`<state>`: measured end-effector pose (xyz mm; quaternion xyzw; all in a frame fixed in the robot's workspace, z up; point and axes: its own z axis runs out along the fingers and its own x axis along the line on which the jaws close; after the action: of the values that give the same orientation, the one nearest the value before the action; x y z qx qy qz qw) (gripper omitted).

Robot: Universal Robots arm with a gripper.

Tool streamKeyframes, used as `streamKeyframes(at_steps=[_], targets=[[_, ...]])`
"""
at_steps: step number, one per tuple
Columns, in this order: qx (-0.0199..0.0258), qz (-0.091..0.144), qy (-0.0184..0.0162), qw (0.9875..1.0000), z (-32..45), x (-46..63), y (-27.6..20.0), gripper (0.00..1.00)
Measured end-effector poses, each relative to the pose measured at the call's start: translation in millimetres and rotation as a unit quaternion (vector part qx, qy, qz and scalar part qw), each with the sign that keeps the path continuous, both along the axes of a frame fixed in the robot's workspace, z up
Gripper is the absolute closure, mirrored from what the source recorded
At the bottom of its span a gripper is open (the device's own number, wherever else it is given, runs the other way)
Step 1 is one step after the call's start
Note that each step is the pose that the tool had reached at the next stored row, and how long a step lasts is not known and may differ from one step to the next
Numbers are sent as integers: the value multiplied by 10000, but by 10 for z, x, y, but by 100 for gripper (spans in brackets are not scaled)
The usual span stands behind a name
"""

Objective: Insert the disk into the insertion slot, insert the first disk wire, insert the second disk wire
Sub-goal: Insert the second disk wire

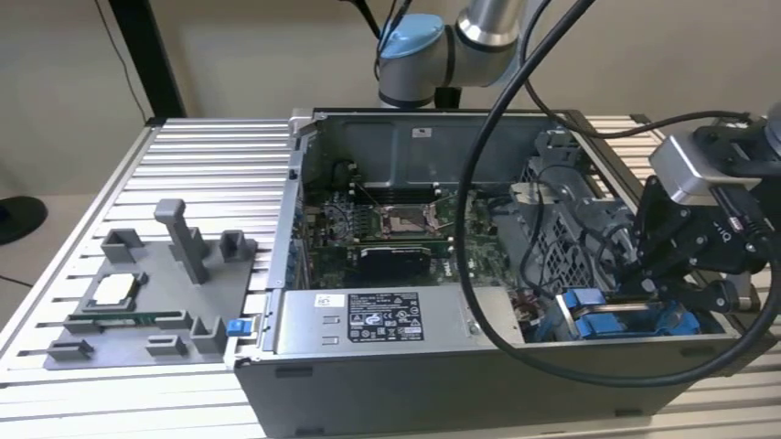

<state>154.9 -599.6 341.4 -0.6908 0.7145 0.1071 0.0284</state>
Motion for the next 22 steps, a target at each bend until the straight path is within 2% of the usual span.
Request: streamKeyframes(at_steps=[3,12,19,22], targets=[[-12,0,-16,10000,-5,-4,4,100],[-67,1,-21,10000,-33,-20,23,100],[-74,0,-51,10000,-69,-30,28,100],[-72,1,-52,10000,-71,-29,28,100]])
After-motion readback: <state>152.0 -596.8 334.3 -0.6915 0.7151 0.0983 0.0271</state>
